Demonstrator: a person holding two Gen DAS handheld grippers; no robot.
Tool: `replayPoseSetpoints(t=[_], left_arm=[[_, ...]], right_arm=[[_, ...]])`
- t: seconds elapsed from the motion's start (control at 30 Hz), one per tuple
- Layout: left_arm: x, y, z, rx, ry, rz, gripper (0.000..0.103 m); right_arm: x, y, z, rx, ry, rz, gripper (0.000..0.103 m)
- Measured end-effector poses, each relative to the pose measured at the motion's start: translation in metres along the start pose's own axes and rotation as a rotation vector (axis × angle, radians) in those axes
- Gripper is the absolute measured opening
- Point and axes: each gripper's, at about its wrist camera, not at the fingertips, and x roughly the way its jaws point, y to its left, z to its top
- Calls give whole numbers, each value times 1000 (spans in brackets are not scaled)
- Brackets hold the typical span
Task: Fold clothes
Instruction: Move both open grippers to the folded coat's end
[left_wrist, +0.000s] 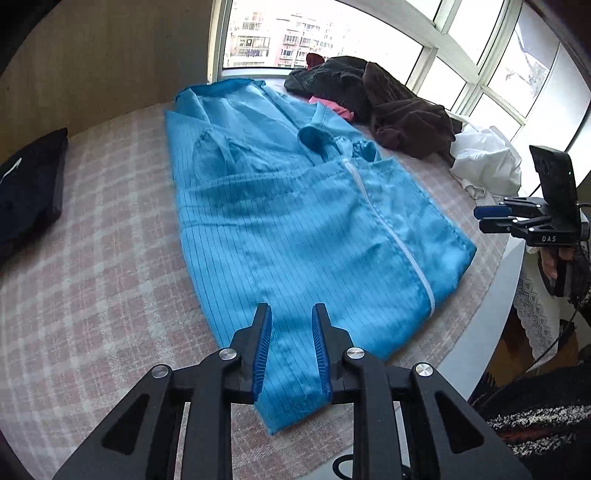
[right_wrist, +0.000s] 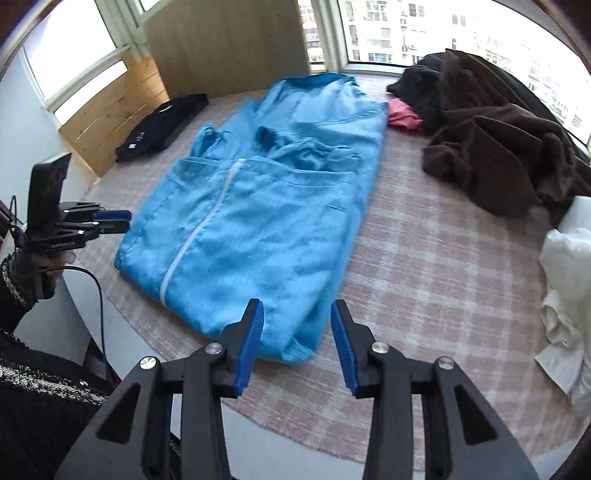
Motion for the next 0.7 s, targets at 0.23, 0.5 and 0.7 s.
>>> replayPoseSetpoints(t=[0.23,0.5,0.7], left_arm=[[44,-73,67,167,4,-210,23],[115,-48,89,76,161,-104,8],[96,-87,118,210,144,-182,18]], right_arm=[[17,18,-8,-21,6,92,38],[30,11,-26,-137,112,145,38],[23,-4,-12,-214,109,182,38]])
